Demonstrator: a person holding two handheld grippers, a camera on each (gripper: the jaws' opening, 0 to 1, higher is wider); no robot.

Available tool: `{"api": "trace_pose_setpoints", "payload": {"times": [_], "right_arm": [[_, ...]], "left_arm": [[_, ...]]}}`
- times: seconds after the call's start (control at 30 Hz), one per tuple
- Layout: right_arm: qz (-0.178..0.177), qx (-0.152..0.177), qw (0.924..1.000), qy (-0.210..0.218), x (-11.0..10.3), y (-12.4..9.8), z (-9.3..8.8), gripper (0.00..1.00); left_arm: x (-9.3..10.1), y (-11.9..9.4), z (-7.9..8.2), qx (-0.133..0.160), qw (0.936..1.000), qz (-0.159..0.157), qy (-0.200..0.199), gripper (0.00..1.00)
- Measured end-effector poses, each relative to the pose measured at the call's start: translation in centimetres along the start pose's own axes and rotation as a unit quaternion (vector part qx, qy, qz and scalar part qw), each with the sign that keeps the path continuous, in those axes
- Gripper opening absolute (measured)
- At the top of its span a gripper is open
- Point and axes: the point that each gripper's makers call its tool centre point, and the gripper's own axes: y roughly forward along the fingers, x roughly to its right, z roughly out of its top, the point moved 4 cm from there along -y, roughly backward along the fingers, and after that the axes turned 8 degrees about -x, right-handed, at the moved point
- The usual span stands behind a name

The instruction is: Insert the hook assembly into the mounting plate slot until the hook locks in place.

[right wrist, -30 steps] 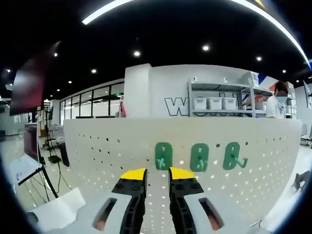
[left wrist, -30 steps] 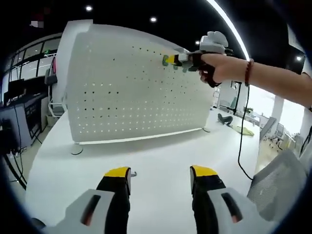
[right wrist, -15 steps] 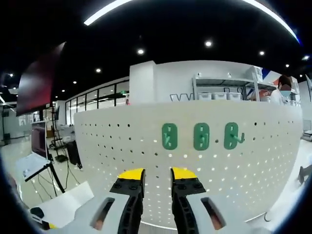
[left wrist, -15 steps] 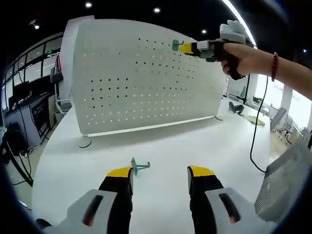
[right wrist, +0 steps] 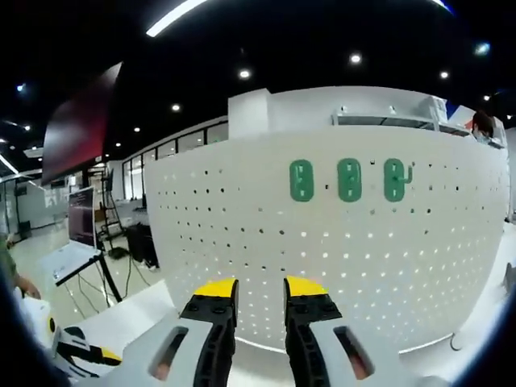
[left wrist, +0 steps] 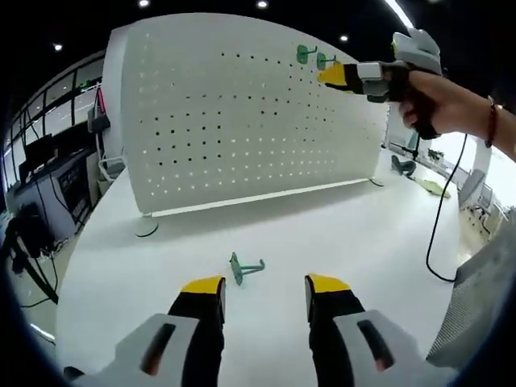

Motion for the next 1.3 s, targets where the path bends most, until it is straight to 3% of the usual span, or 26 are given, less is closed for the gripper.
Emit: {"api": "trace_pose_setpoints", "payload": {"times": [0.57,0.93,1.03,1.3], "right_arm": [[0.015,-0.040,0.9991,0.009,0.1,-1.9,-4.4,0.21],[0.027,-0.063,0.9975,0.018,0.3,-2.8,-6.9,0.21],[0.031,-0.073,0.9966,0.025,0.4,-3.2,-7.9,0.21],[0.028,-0.085,0.9952,0.040,0.8,-3.7,-9.5,0.20]], "left_arm": [[-1.3,2.0,-1.0,-0.028,0.9993,0.024,-0.002,0.29],[-1.7,3.6,-0.8,-0.025,0.9990,0.036,-0.001,0.21],[-2.0,3.9,-0.8,-0.015,0.9981,0.058,0.007,0.17],[-2.3,5.1,-1.1,-0.035,0.9970,0.066,0.021,0.14]]}}
